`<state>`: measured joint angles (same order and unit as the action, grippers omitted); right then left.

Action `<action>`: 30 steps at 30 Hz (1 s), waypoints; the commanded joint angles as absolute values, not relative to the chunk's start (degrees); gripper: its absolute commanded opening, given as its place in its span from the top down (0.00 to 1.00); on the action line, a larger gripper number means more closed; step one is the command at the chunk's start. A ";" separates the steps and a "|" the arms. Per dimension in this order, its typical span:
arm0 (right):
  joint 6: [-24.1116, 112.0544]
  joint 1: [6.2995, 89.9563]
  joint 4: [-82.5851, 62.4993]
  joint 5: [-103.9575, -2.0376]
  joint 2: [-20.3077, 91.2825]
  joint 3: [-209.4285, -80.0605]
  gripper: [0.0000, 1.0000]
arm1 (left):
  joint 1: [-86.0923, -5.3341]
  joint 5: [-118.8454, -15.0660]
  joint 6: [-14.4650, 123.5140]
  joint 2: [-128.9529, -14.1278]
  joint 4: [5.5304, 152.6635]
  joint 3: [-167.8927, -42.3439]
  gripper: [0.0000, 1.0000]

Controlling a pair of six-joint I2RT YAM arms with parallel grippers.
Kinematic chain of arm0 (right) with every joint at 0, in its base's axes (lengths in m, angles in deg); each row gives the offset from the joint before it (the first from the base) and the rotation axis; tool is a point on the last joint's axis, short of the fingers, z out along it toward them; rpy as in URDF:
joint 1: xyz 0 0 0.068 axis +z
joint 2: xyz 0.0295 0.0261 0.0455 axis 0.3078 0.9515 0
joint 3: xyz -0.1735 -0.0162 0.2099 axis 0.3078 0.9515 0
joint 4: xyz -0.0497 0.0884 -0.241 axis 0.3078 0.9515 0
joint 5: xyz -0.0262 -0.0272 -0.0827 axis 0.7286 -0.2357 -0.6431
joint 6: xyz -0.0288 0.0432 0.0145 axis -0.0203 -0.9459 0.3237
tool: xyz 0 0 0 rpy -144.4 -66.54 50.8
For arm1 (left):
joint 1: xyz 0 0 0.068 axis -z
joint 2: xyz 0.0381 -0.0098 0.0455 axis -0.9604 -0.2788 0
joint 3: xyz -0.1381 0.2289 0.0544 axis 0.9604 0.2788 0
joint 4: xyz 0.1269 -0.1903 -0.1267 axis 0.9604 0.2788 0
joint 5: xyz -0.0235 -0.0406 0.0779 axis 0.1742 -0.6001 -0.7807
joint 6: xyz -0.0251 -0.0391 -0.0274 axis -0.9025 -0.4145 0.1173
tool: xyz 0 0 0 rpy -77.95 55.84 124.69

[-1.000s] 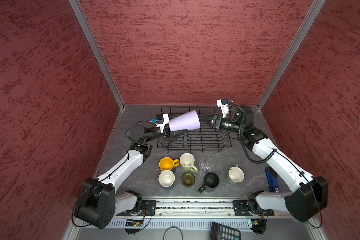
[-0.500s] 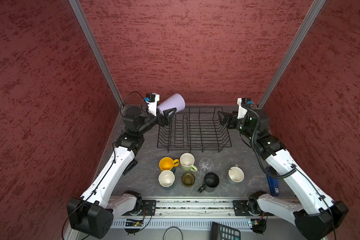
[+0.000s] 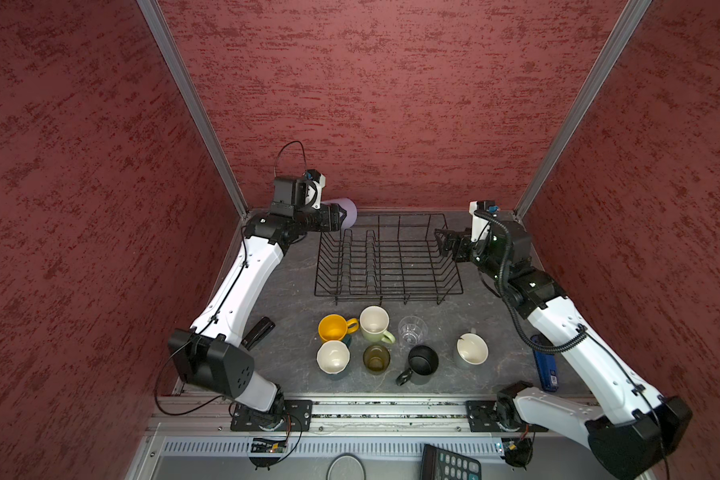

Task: Load cups into a dish rack
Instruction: Place the cup upside down at the dish rack.

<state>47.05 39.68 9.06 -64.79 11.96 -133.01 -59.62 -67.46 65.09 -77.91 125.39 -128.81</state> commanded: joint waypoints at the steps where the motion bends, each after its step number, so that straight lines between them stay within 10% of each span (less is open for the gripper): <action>1: 48.48 39.28 10.77 -64.38 11.92 -132.53 0.01 | -58.96 -70.90 65.76 -81.79 134.82 -134.01 1.00; 30: 44.25 39.27 8.25 -58.41 9.99 -126.80 0.01 | -55.14 -81.96 65.68 -108.90 151.60 -161.78 1.00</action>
<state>45.19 39.55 9.72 -59.94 10.52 -127.08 -55.40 -80.62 66.01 -107.85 151.33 -160.19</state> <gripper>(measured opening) 0.987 0.751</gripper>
